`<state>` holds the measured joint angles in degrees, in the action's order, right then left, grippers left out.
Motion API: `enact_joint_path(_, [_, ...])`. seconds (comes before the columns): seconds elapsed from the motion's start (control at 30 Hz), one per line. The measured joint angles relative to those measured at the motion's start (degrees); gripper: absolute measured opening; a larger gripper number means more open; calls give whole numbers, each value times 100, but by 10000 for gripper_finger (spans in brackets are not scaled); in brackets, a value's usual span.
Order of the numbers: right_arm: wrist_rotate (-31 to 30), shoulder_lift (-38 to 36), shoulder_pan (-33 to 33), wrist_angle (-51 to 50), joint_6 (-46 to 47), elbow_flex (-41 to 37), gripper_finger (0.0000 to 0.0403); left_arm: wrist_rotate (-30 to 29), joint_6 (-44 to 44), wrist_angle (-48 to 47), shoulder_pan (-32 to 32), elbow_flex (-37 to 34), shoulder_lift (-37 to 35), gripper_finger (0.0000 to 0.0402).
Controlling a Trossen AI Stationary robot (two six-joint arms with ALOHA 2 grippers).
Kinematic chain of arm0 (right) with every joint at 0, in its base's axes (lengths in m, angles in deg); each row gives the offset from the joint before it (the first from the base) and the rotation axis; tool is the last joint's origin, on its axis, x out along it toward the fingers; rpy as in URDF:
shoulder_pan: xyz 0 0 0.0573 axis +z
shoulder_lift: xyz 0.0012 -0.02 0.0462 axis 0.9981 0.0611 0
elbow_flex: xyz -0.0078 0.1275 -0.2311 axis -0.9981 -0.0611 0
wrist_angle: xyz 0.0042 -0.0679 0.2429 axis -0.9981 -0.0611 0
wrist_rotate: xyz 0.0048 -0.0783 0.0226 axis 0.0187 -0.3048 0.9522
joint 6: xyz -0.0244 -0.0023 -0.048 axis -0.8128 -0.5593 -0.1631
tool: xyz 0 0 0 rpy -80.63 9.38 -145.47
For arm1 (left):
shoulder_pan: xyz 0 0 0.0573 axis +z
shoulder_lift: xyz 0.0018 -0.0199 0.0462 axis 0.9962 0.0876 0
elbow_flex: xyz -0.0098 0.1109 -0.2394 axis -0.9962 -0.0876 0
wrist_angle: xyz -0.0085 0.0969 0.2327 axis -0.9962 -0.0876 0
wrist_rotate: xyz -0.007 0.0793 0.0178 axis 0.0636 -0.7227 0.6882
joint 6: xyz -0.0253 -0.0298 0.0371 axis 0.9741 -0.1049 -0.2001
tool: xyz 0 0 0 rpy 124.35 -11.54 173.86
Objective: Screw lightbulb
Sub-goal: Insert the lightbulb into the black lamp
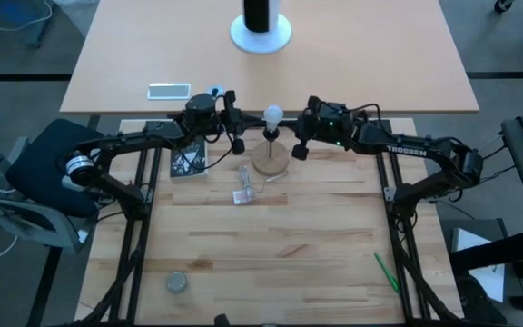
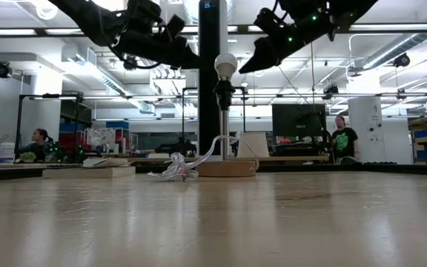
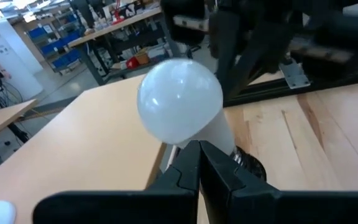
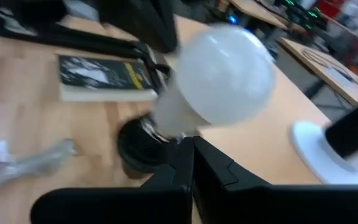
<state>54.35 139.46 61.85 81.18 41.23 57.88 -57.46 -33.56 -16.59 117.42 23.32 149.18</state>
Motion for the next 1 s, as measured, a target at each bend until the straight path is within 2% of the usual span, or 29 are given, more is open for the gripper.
enact_joint_path(0.17, [-222, 115, -177, 260, -90, 0, 0, -4, 0, 173, 2, 0, -21, 0])
enact_joint_path(0.33, [335, 289, -294, 607, -122, 33, 0, -4, -2, 351, 0, 0, -28, 0])
enact_joint_path(0.73, [351, 275, -168, 732, -225, 44, 0, 7, -17, 359, 4, 0, -21, 0])
enact_joint_path(1.0, [344, 275, -113, 708, -268, 44, 0, 305, -20, 355, 4, 0, -10, 0])
